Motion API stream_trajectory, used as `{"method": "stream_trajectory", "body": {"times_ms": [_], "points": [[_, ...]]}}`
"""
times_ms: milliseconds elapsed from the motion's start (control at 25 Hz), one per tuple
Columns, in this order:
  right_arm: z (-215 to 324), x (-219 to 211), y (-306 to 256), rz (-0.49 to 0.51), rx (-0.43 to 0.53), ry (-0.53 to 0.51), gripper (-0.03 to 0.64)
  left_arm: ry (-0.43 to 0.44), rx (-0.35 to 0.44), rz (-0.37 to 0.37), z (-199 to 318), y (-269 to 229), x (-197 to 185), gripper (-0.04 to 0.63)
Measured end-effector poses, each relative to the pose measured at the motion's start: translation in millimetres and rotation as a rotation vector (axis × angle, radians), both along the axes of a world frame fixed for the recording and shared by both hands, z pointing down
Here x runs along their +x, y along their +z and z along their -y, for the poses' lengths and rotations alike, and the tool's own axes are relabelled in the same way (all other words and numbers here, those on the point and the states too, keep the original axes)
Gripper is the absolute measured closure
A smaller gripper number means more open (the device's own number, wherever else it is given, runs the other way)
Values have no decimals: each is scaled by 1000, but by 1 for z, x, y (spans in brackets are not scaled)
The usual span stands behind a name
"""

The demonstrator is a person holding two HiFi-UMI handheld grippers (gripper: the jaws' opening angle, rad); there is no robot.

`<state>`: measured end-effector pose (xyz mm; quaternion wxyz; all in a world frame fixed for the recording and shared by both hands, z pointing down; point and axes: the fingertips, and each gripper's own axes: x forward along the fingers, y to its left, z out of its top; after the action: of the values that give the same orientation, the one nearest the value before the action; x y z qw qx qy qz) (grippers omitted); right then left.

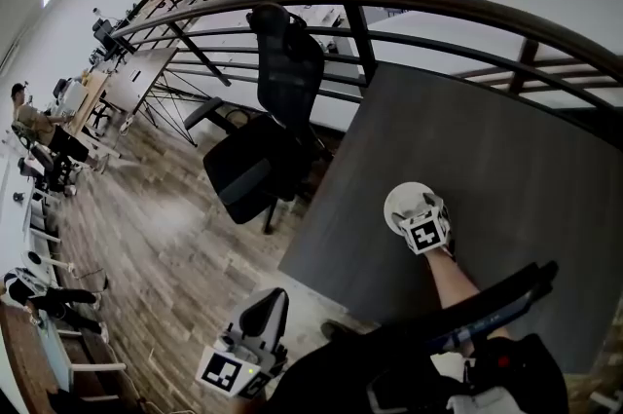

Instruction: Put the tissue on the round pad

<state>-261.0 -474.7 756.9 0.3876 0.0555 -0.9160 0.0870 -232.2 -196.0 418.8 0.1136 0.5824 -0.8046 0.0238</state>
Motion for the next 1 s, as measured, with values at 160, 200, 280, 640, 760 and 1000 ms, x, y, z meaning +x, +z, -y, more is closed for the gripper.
{"method": "stream_trajectory", "body": {"times_ms": [160,200,280,640,760,1000], "points": [[2,2,-27,67,26,27,227,23,-21,-6,4,13,-1,592],[4,3,-35,84,42,40,227,37,-17,-7,8,14,-1,592],[6,7,-51,121,60,63,227,65,-8,-10,14,16,-1,592],[-21,33,-153,360,97,152,435,205,42,2,-4,11,9,592],[-38,41,-178,439,82,200,507,249,63,3,-17,12,6,592],[-87,65,-221,499,121,260,614,321,127,-4,-50,5,0,592]]}}
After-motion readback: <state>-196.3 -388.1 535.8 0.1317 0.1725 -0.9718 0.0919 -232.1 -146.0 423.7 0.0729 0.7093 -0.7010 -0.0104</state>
